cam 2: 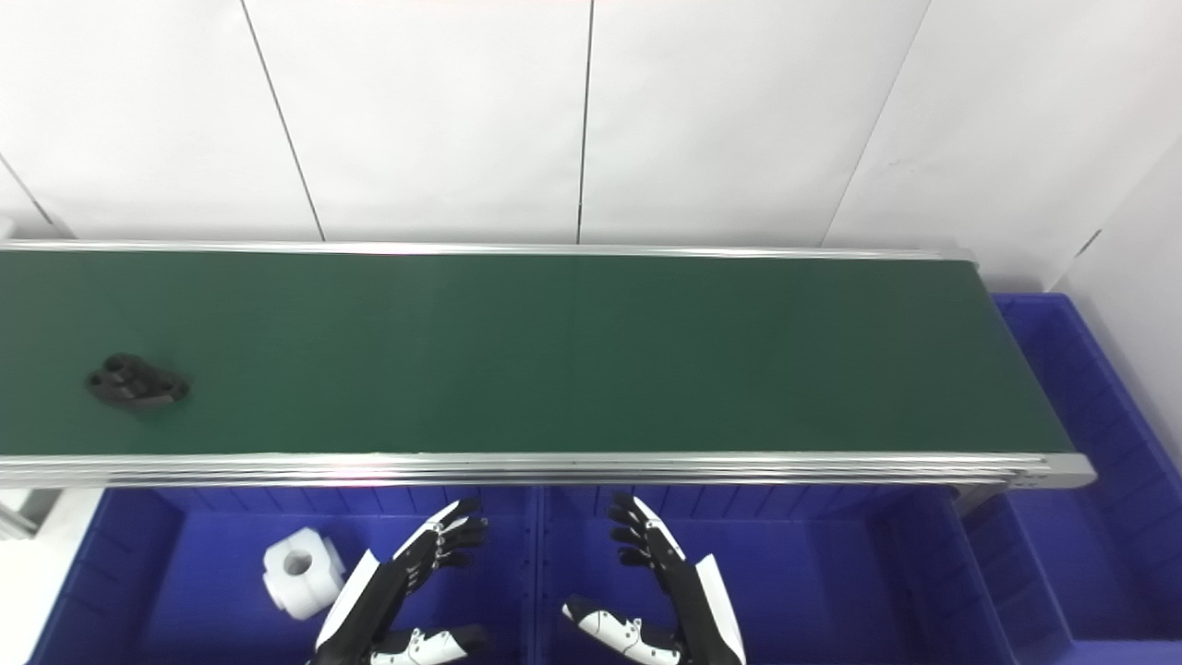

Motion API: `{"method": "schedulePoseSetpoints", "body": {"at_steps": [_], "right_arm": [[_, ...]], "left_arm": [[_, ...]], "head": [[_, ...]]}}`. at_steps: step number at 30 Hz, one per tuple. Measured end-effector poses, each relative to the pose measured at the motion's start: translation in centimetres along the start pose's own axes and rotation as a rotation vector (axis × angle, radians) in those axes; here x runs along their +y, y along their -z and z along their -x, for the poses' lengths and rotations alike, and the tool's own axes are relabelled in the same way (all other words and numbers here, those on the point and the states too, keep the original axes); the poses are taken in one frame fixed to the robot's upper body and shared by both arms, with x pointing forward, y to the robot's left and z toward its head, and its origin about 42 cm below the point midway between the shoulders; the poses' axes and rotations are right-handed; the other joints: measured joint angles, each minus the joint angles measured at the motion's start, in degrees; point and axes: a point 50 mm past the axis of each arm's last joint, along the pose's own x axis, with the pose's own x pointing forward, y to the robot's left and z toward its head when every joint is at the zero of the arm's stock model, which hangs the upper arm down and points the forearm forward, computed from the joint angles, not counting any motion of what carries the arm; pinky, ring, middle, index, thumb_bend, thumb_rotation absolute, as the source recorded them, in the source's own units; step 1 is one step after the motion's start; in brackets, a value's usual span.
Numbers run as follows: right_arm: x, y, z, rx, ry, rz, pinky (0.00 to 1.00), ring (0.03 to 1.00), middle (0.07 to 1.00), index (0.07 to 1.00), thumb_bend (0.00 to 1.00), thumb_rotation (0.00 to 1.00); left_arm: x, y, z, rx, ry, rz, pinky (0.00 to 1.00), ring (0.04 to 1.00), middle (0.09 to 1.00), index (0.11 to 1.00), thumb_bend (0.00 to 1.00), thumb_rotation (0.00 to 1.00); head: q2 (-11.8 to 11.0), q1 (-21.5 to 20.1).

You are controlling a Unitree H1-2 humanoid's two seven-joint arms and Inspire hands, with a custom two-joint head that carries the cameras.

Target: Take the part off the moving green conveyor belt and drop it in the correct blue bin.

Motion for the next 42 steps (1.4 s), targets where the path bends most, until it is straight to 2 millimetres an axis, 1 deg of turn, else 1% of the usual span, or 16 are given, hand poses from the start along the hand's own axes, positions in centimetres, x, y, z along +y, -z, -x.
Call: {"method": "schedulePoseSetpoints", "body": {"at_steps": [8,16,21,23,24,25,26,27,28,29,30,32,34,35,38,42], "right_arm": [[0.0,0.0,0.0,0.0,0.0,-0.001,0.76,0.823,0.858,0.898,0.78,0.44],[0.1,0.0,0.0,0.001,-0.006,0.02,0.75,0.815,0.855,0.898,0.78,0.45],[0.1,0.2,0.0,0.006,-0.009,0.024,0.75,0.811,0.851,0.895,0.77,0.45],[0.1,0.3,0.0,0.009,-0.01,0.025,0.72,0.804,0.847,0.896,0.77,0.45],[0.1,0.3,0.0,0.009,-0.01,0.025,0.7,0.794,0.84,0.893,0.78,0.45],[0.0,0.5,0.0,0.005,-0.01,0.026,0.68,0.789,0.837,0.891,0.78,0.45],[0.0,0.7,0.1,0.006,-0.01,0.024,0.71,0.808,0.853,0.904,0.77,0.46],[-0.1,1.0,0.2,0.009,-0.012,0.019,0.71,0.814,0.858,0.909,0.77,0.46],[-0.3,1.3,0.3,0.007,-0.013,0.009,0.74,0.829,0.867,0.914,0.76,0.46],[-0.5,1.5,0.5,0.003,-0.017,0.0,0.75,0.838,0.873,0.917,0.76,0.46],[-0.6,1.7,0.5,0.004,-0.021,-0.006,0.76,0.846,0.88,0.919,0.76,0.46],[-0.9,2.0,0.7,0.002,-0.02,-0.011,0.78,0.857,0.887,0.921,0.76,0.47],[-1.1,2.1,0.8,-0.003,-0.017,-0.008,0.78,0.861,0.892,0.924,0.75,0.47],[-1.2,2.2,0.8,-0.005,-0.015,-0.011,0.78,0.861,0.893,0.924,0.75,0.46],[-1.1,2.5,0.8,0.002,-0.018,-0.015,0.77,0.854,0.888,0.919,0.75,0.44],[-1.1,2.5,0.8,-0.004,-0.019,-0.023,0.75,0.841,0.877,0.913,0.74,0.41]], "left_arm": [[0.1,0.0,0.0,0.002,-0.007,0.012,0.79,0.852,0.878,0.906,0.75,0.61],[0.4,0.1,0.0,0.004,-0.027,0.008,0.81,0.863,0.888,0.906,0.75,0.63],[0.4,0.1,0.0,0.004,-0.035,-0.007,0.82,0.868,0.891,0.908,0.75,0.63],[0.2,0.2,0.0,0.006,-0.033,-0.006,0.79,0.848,0.875,0.906,0.76,0.63],[0.2,0.2,0.0,0.007,-0.032,-0.005,0.77,0.827,0.856,0.904,0.76,0.63],[0.0,0.2,0.0,0.009,-0.031,-0.003,0.75,0.817,0.847,0.903,0.77,0.63],[-0.2,0.2,-0.1,0.012,-0.031,-0.001,0.74,0.811,0.84,0.896,0.77,0.62],[-0.5,0.3,-0.1,0.016,-0.028,0.003,0.74,0.809,0.837,0.893,0.77,0.62],[-0.8,0.5,-0.1,0.021,-0.022,0.004,0.73,0.8,0.831,0.887,0.78,0.61],[-1.2,0.5,-0.2,0.025,-0.019,0.003,0.73,0.798,0.83,0.884,0.79,0.61],[-1.4,0.6,-0.2,0.027,-0.016,0.004,0.73,0.799,0.833,0.882,0.79,0.6],[-1.7,0.6,-0.3,0.028,-0.009,-0.009,0.75,0.811,0.842,0.873,0.79,0.58],[-1.9,0.9,-0.5,0.032,-0.011,-0.016,0.76,0.819,0.849,0.87,0.79,0.57],[-1.9,0.9,-0.6,0.03,-0.01,-0.018,0.76,0.821,0.851,0.87,0.8,0.56],[-1.7,0.8,-0.9,0.021,-0.007,-0.029,0.73,0.804,0.84,0.871,0.79,0.56],[-1.8,1.0,-1.1,0.018,-0.002,-0.045,0.72,0.794,0.832,0.861,0.79,0.54]], "head": [[0.2,0.0],[0.1,0.1],[-0.5,1.0],[-1.7,3.8],[-2.9,7.0],[-2.9,7.0],[-2.9,7.0],[-4.3,10.6],[-4.3,10.6],[-5.7,13.1],[-6.7,14.1],[-7.4,14.5],[-7.4,14.5],[-8.1,14.5],[-8.4,14.4],[-9.7,14.1]]}}
